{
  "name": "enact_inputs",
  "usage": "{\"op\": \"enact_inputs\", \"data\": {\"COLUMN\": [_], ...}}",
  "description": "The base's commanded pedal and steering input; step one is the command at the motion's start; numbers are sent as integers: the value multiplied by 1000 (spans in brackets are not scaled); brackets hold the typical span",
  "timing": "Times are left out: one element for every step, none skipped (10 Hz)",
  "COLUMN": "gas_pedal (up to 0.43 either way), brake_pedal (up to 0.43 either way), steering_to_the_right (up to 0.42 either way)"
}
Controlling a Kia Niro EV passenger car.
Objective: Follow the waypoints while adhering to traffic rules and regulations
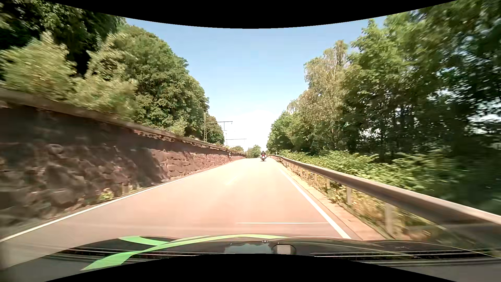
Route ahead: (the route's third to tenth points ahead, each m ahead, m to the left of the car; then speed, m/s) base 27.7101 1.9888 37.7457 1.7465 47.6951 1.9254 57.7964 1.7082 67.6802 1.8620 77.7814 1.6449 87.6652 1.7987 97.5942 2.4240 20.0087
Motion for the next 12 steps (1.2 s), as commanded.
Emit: {"op": "enact_inputs", "data": {"gas_pedal": [220,220,209,189,189,189,189,150,138,130,130,118], "brake_pedal": [0,0,0,0,0,0,0,0,0,0,0,0], "steering_to_the_right": [-3,-3,-3,-3,-2,-2,-3,-2,-2,-3,-2,-2]}}
